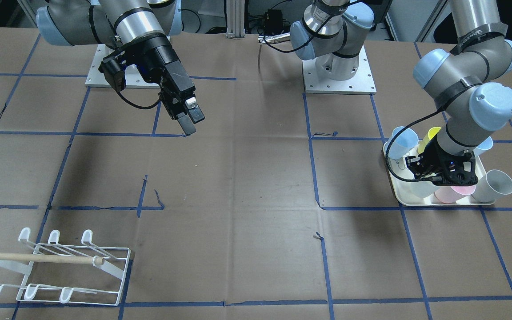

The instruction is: Transfer IKEA cup to right arm and place on rack

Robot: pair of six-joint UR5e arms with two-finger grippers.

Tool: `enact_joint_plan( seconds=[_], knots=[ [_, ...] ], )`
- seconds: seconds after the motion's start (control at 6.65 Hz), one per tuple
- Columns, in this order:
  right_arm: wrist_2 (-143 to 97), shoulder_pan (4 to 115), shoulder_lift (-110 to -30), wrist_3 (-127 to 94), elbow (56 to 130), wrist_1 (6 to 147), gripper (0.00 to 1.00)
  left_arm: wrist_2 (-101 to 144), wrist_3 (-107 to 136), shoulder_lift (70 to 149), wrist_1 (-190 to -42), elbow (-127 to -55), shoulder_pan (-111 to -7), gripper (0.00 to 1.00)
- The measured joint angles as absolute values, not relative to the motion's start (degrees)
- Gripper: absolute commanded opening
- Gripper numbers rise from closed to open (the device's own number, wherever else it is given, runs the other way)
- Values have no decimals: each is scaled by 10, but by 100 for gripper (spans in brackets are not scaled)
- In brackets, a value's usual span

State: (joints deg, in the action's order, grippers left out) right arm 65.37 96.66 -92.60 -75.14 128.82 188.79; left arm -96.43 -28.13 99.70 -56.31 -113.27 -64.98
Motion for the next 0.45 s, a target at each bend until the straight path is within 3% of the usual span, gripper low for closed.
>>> enact_joint_plan(
  seconds=[0.3, 0.45],
  knots=[
    [663, 965, -926, -753, 1290, 1908, 100, -961, -279, 963, -649, -1072, -657, 0],
    [673, 965, -926, -753, 1289, 1910, 100, -950, -278, 956, -729, -1006, -662, 0]
  ],
)
